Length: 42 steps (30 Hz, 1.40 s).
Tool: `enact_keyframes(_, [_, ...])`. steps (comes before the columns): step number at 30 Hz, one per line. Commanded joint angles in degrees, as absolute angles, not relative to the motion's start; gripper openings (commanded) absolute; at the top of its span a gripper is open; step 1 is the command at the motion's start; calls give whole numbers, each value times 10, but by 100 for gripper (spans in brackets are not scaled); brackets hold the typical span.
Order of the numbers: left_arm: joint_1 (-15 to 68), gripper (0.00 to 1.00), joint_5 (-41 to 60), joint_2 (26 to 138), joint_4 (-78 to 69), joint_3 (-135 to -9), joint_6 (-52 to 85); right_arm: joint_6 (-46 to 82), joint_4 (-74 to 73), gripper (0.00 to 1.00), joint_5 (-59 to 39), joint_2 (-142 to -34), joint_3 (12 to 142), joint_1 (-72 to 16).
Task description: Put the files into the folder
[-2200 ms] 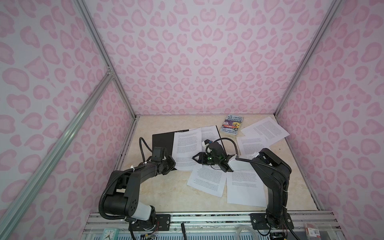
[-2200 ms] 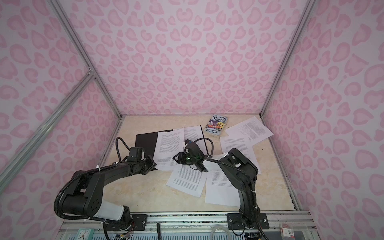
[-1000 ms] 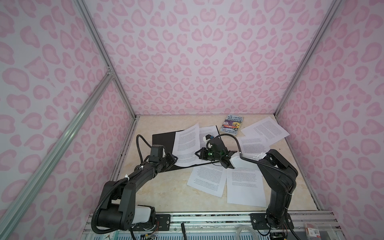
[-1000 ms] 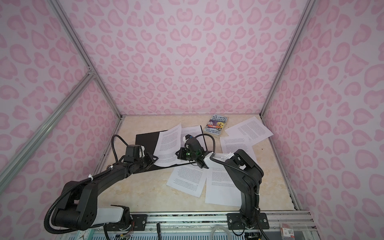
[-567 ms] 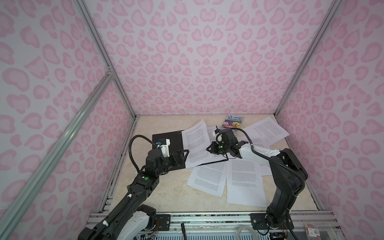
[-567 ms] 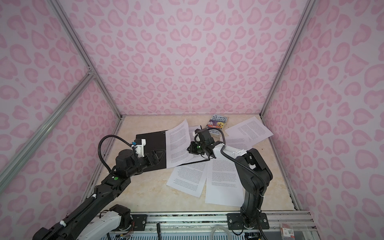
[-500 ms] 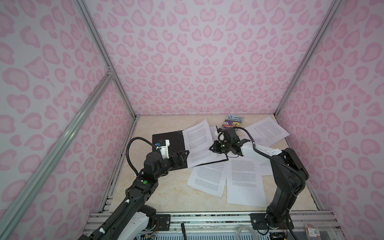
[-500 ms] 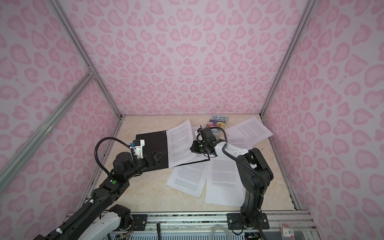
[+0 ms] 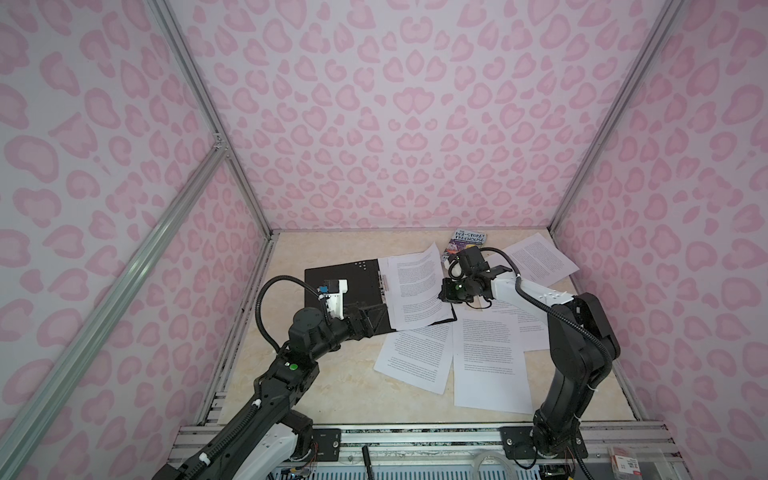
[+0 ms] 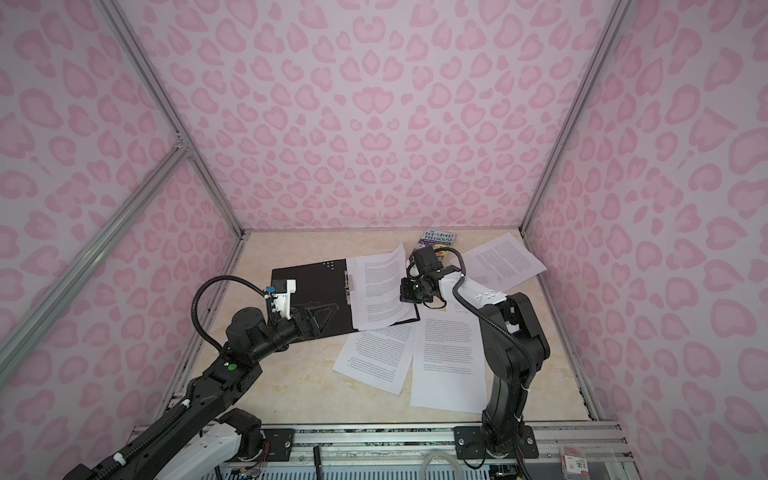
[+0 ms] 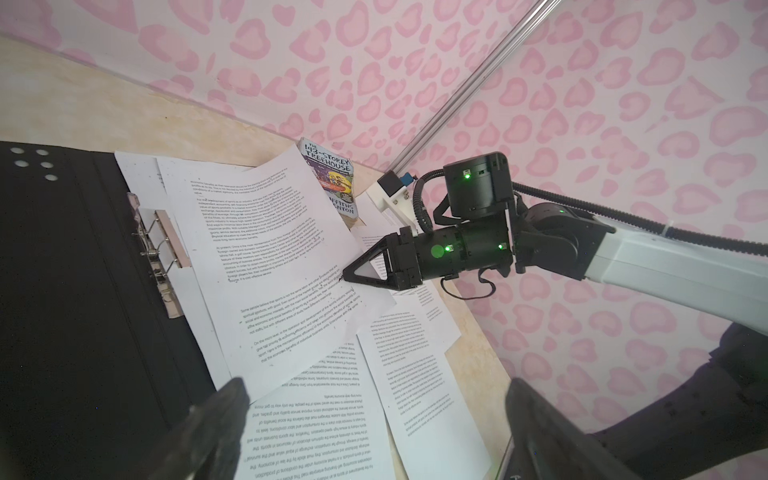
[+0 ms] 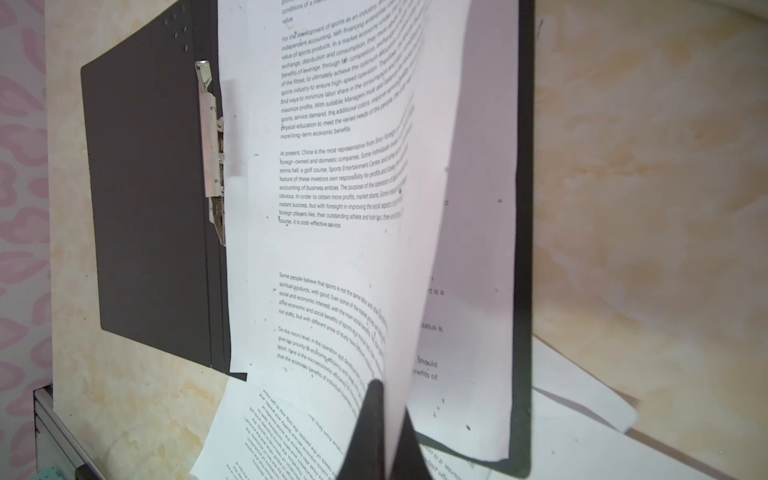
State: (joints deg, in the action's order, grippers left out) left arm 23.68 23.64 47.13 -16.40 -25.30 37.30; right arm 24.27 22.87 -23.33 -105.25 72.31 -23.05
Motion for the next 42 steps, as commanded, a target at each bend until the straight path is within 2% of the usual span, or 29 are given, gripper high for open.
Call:
enact_keyframes(1, [238, 98, 244, 479, -191, -260, 364, 225, 253, 0, -224, -1062, 730, -228])
enact_keyframes(17, [240, 98, 239, 498, -182, -267, 361, 202, 275, 0, -234, -1089, 780, -240])
enact_keyframes(42, [239, 98, 230, 499, -172, -270, 359, 206, 267, 0, -246, -1099, 788, -258])
